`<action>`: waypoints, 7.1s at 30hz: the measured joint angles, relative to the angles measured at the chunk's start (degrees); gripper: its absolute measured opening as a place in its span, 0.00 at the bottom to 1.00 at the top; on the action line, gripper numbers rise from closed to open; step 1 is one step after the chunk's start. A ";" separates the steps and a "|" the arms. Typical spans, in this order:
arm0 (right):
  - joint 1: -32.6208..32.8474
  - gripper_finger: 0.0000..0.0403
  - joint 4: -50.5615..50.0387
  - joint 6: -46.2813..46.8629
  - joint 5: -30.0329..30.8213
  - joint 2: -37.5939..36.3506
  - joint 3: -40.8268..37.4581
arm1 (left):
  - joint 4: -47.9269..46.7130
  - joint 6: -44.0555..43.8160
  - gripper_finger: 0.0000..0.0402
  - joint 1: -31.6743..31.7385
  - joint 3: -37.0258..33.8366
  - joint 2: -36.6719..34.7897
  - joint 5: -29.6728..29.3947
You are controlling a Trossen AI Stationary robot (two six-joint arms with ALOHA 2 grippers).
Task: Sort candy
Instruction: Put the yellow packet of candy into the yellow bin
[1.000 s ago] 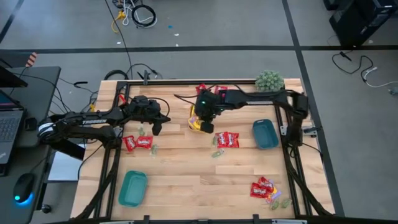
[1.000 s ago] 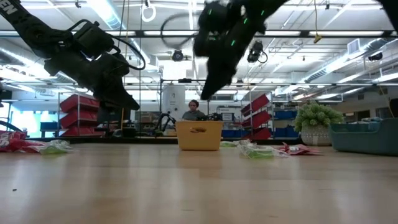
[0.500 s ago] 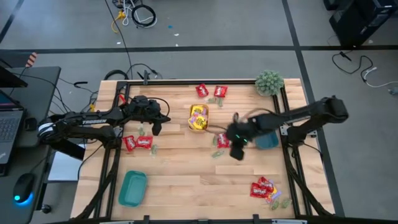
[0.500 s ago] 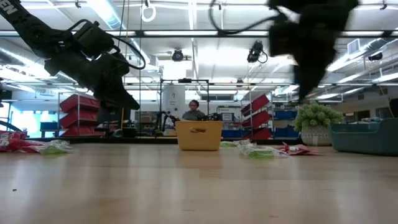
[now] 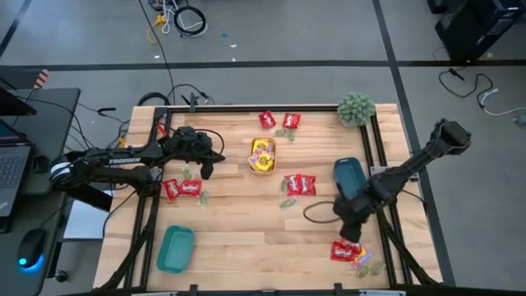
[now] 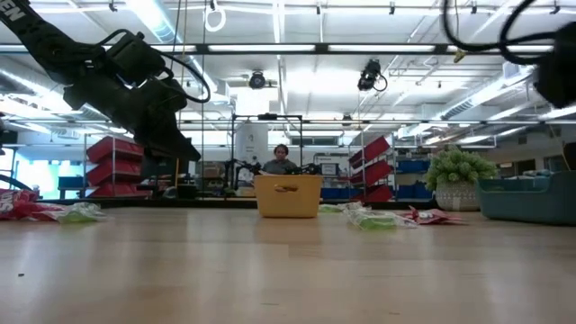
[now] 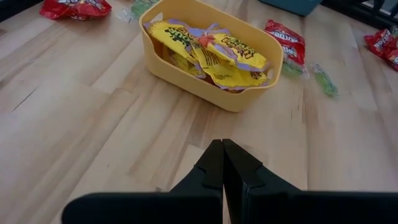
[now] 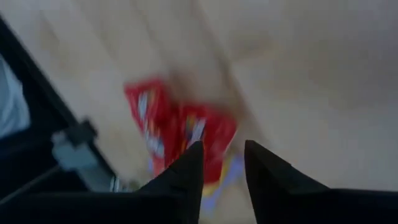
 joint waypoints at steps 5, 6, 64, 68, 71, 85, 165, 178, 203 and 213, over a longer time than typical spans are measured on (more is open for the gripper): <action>5.49 0.09 7.11 5.59 -5.04 0.03 -3.46 | -0.45 0.00 0.00 0.00 0.00 0.00 0.00; 6.27 0.05 9.14 6.38 -5.48 0.02 -4.18 | -0.45 0.00 0.00 0.00 0.00 0.00 0.00; 8.84 0.00 15.85 13.45 -2.44 9.73 -6.93 | -0.66 -0.46 0.00 -0.06 0.00 0.02 -0.88; 7.81 0.00 11.11 12.23 0.87 8.25 -4.54 | -0.66 -0.46 0.00 -0.06 0.00 0.02 -1.87; 7.61 0.00 7.98 11.01 1.56 6.71 -2.27 | -0.66 -0.46 0.00 -0.06 0.00 0.02 -1.91; 10.73 0.02 23.07 9.20 -1.62 12.70 -4.79 | -0.97 -0.46 0.00 -0.06 -0.02 0.02 -1.90; -50.28 0.05 8.95 -78.04 20.62 45.67 51.53 | 3.64 0.83 0.00 -0.06 -0.04 0.02 -2.40; -49.67 0.41 7.28 -78.19 24.70 46.86 51.65 | 2.92 1.57 0.01 -0.06 -0.04 0.02 -2.38; -48.06 0.01 44.49 -66.78 19.71 42.10 29.32 | 3.00 3.04 0.01 -0.05 -0.04 0.02 -2.38; -48.11 0.00 50.39 -65.25 18.58 42.01 25.61 | 3.99 3.04 0.01 -0.06 -0.04 0.02 -2.40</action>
